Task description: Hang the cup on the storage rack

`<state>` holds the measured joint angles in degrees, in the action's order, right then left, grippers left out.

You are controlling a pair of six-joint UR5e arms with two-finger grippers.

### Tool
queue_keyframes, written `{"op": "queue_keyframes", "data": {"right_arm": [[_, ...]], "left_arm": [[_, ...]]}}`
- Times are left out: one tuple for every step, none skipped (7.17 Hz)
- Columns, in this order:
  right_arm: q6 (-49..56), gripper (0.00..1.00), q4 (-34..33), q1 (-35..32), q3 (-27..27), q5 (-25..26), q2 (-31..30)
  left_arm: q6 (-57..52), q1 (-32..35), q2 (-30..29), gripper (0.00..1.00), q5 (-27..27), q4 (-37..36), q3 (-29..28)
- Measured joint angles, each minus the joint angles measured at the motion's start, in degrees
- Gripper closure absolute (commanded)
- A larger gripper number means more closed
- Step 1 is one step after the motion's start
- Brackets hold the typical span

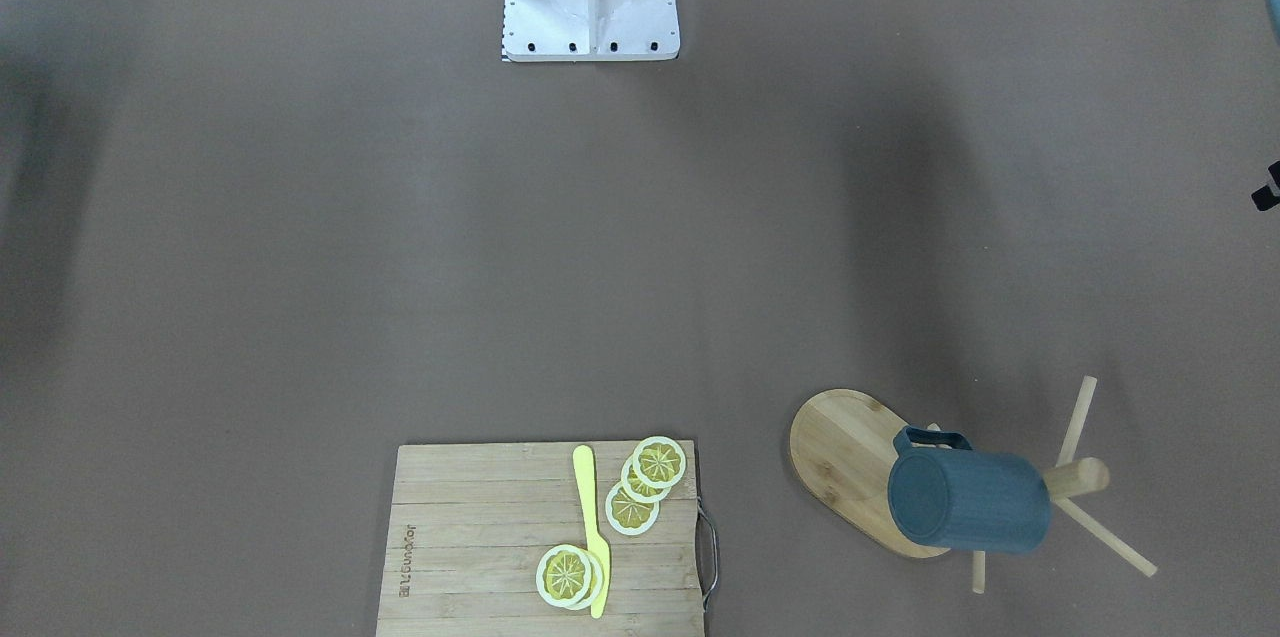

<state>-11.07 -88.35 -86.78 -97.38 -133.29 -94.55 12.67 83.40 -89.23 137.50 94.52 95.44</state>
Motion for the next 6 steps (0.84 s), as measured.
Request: {"op": "queue_keyframes", "data": {"right_arm": [[0.1,0.0,0.0,0.0,-0.1,-1.0,-0.2],[0.2,0.0,0.1,0.0,-0.3,-1.6,-0.2],[0.2,0.0,0.1,0.0,-0.5,-2.4,-0.2],[0.2,0.0,0.1,0.0,-0.6,-3.2,-0.2],[0.2,0.0,0.1,0.0,-0.6,-3.6,-0.1],[0.2,0.0,0.1,-0.1,-0.7,-3.7,0.0]], "left_arm": [[-0.1,0.0,1.1,0.02,0.2,0.1,-0.2],[-0.1,0.0,1.8,0.02,0.4,0.1,-0.4],[0.1,0.0,2.1,0.02,0.5,-0.1,-0.4],[0.3,0.0,2.3,0.02,0.5,-0.3,-0.4],[0.4,0.0,2.4,0.02,0.5,-0.3,-0.4],[0.4,0.0,2.4,0.02,0.5,-0.4,-0.4]]}}
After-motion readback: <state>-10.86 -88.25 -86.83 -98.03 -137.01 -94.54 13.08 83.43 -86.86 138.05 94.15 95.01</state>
